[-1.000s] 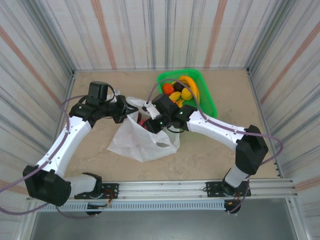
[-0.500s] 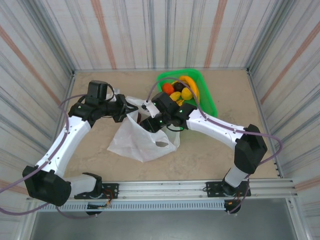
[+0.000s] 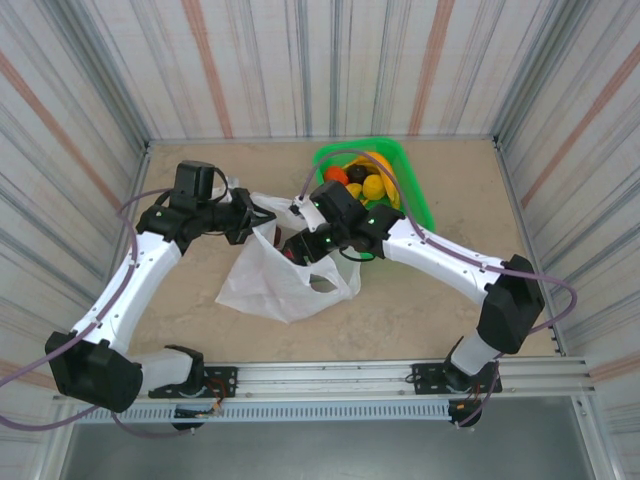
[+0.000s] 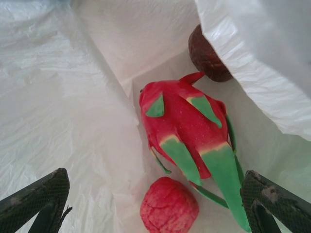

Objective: Place the fake fruits into the plastic bag and tie a complex knot

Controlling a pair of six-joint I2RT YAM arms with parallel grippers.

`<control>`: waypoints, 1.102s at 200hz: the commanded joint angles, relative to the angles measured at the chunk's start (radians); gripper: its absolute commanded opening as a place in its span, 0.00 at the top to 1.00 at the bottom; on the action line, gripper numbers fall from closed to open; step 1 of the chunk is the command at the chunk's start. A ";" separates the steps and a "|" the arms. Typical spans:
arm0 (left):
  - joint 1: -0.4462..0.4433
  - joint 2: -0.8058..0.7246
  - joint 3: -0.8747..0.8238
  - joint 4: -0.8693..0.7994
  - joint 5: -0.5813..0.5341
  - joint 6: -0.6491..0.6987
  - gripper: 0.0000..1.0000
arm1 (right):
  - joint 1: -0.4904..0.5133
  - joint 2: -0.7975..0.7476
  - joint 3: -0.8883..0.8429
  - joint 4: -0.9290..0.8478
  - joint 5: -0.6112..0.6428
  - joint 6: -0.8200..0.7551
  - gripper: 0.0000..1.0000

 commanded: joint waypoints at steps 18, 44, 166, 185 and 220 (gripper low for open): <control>0.008 -0.013 0.008 -0.008 0.016 0.014 0.96 | -0.006 -0.045 0.011 -0.032 0.030 0.006 0.07; 0.009 -0.011 0.006 -0.008 0.016 0.018 0.96 | -0.009 -0.063 0.020 -0.043 0.056 0.017 0.07; 0.010 -0.005 -0.010 -0.006 0.008 0.020 0.96 | -0.034 -0.186 0.075 -0.056 0.064 0.109 0.07; 0.012 -0.003 -0.011 -0.002 0.007 0.018 0.96 | -0.034 -0.221 0.076 -0.059 0.053 0.112 0.07; 0.026 -0.009 -0.024 0.009 0.008 0.001 0.96 | -0.042 -0.294 0.063 -0.064 0.045 0.100 0.07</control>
